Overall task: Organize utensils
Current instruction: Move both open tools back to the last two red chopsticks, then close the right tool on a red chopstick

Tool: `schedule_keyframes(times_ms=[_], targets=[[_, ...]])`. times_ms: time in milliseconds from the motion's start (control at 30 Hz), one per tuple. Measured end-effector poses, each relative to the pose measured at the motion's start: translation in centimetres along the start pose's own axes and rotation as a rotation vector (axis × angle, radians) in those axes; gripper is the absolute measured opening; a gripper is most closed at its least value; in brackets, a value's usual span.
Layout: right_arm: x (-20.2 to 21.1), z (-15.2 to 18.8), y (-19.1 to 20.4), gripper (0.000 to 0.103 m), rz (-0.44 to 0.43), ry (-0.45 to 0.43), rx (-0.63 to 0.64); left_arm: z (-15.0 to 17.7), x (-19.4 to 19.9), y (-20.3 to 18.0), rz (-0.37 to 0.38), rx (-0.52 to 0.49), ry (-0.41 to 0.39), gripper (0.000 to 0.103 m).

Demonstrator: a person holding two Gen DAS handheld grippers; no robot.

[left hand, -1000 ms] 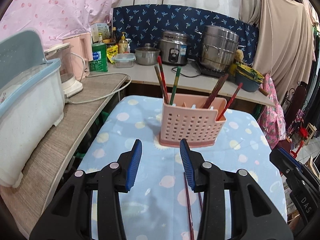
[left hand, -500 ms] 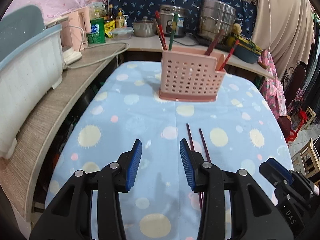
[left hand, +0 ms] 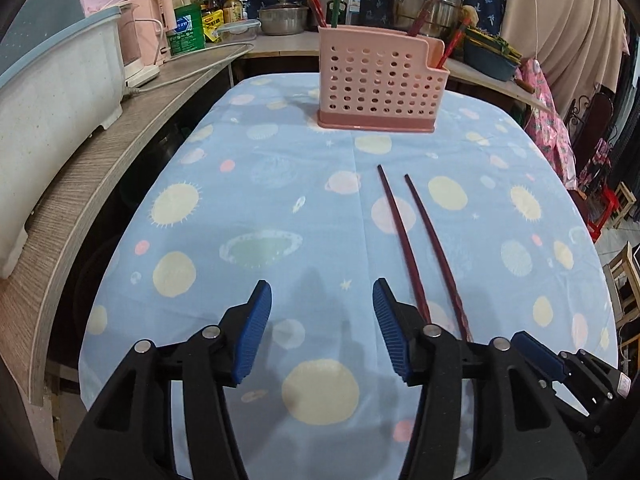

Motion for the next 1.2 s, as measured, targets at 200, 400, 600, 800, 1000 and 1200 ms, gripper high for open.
schedule_keyframes(times_ms=[200, 400, 600, 800, 1000, 1200], targets=[[-0.5, 1.3, 0.6, 0.020, 0.003, 0.025, 0.018, 2.1, -0.2, -0.4, 0.007, -0.013, 0.043, 0.052], [-0.9, 1.9, 0.7, 0.020, 0.005, 0.040, 0.021, 3.4, -0.4, -1.0, 0.015, -0.032, 0.067, 0.054], [-1.4, 2.3, 0.8, 0.020, 0.011, 0.049, 0.028, 3.9, -0.5, -1.2, 0.018, -0.039, 0.079, 0.054], [-1.4, 2.4, 0.9, 0.017, 0.024, 0.039, 0.051, 4.1, -0.6, -1.2, 0.018, -0.036, 0.083, 0.058], [-1.4, 2.3, 0.1, 0.007, 0.035, 0.041, 0.029, 4.2, -0.6, -1.7, 0.030, -0.043, 0.083, 0.062], [-1.0, 2.3, -1.0, 0.007, 0.053, 0.033, -0.002, 4.4, -0.8, -2.6, 0.048, -0.046, 0.092, 0.067]])
Point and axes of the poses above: each gripper's, at about its wrist camera, not at the fingertips, and x roughly against the way its jaws point, y to its left, z to its underside, the point moved 5 cm from there along -x, roughly the way its jaws point, and after that the axes turned 12 degrees about -y, right-handed, at the moved point
